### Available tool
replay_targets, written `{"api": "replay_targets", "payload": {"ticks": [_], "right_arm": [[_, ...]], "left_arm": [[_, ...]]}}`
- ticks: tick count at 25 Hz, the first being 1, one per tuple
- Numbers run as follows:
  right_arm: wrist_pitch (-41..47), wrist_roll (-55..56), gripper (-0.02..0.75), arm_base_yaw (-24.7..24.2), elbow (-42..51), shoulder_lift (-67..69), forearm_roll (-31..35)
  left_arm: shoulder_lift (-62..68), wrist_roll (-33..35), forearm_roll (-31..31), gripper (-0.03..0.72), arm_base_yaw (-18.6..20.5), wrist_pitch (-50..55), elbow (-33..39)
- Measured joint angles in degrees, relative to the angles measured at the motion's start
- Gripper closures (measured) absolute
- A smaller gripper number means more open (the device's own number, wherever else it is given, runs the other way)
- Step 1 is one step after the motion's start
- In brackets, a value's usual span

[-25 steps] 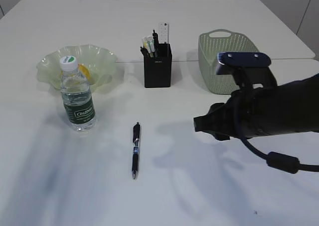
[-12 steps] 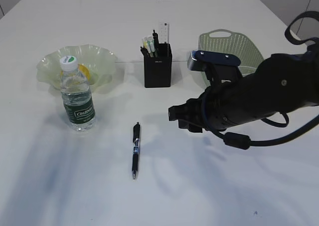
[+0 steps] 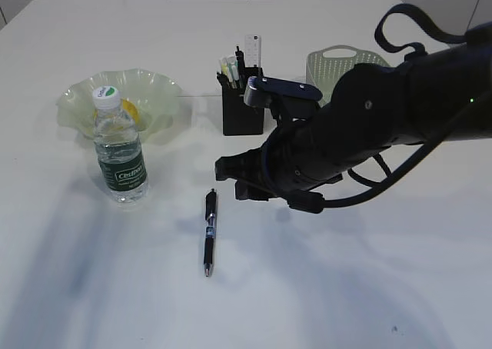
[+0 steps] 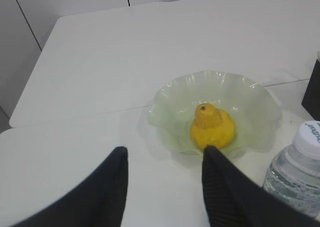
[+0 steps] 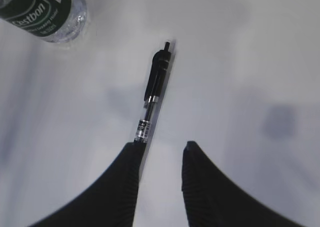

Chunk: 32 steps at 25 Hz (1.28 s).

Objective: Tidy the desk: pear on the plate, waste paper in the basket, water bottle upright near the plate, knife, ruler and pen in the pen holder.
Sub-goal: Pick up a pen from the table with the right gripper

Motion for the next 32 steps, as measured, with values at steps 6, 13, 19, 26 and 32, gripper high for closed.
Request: {"api": "replay_targets", "payload": {"ticks": [6,13,19,26,32], "right_arm": [[1.8,0.1,0.508,0.0,-1.9,0.3,3.1],[1.0,0.1,0.508,0.0,-1.9,0.3,3.8],[-0.3,0.0,0.508,0.0,-2.0,2.0,5.1],[0.2,0.0,0.508,0.0,-3.9,4.9,8.0],[4.1,0.0,0.508,0.7,-9.5,8.2,8.2]], "left_arm": [[0.0,0.0,0.0,0.347,0.0,0.0,0.0],[0.0,0.0,0.0,0.347,0.0,0.0,0.0],[0.0,0.0,0.0,0.347,0.0,0.0,0.0],[0.0,0.0,-0.3,0.347,0.0,0.0,0.0],[0.0,0.0,-0.7,0.347,0.0,0.0,0.0]]}}
